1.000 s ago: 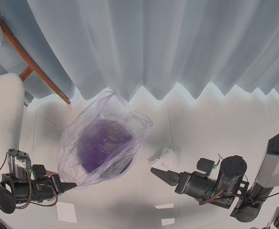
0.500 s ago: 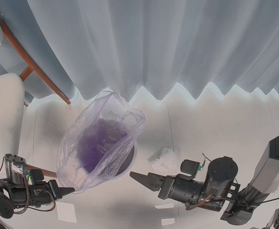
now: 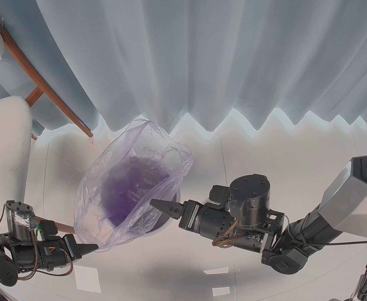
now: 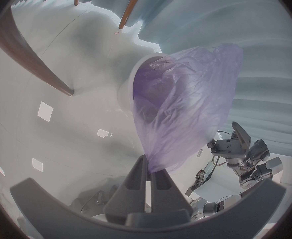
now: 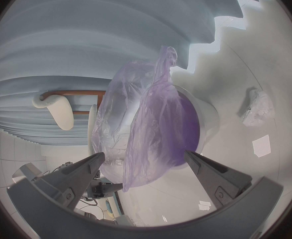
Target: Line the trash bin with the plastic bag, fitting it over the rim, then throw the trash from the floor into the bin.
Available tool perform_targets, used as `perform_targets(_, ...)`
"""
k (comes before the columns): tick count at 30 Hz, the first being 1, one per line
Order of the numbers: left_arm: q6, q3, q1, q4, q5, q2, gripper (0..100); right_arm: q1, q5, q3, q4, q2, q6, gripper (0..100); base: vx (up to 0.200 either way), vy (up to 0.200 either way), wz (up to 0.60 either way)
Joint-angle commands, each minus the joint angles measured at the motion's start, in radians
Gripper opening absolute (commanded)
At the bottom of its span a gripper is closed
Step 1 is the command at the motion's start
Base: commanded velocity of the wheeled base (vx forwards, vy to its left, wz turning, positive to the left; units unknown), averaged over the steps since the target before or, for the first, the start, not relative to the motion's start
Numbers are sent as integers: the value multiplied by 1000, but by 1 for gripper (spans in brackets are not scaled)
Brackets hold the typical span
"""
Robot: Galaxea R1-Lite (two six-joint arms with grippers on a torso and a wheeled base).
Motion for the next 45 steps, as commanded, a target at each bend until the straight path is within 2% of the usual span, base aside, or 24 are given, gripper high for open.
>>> perform_targets(1,1,-1,-1,-1,0,-1,0,-2,-2,-60,21,35,-2,100,0,0,0)
perform_targets(6,9,-2,-7,-1,2,-3,0,-3,-2,-103,53,46,-2,100,0,0,0)
perform_targets(10,66,4,-9,1,6,5,0,-20,-2,-152,142,58,-2,100,0,0,0)
perform_targets(15,78,5,-9,4,6,5,0,-22,-1,-161,148,89,-5,100,0,0,0)
perform_targets(16,79,5,-9,4,6,5,0,-20,-5,-161,147,95,-7,0,0,0,0)
perform_targets(21,81,8,-9,7,5,2,0,-20,-5,-155,145,95,-13,0,0,0,0)
perform_targets(26,133,19,-7,8,6,2,0,-22,-8,-147,142,73,-33,0,0,0,0)
perform_targets(30,150,21,-1,13,8,6,0,-14,-11,-57,123,56,-76,0,0,0,0)
perform_targets(33,151,19,2,13,6,19,0,-14,-10,45,30,79,-137,0,0,0,0)
perform_targets(36,173,17,5,13,6,42,0,-14,-11,112,-93,133,-148,0,0,0,0)
perform_targets(39,233,17,25,13,8,71,0,-14,-11,161,-196,190,-149,0,0,0,0)
perform_targets(45,348,19,39,13,13,121,0,6,-11,218,-291,251,-151,0,0,0,0)
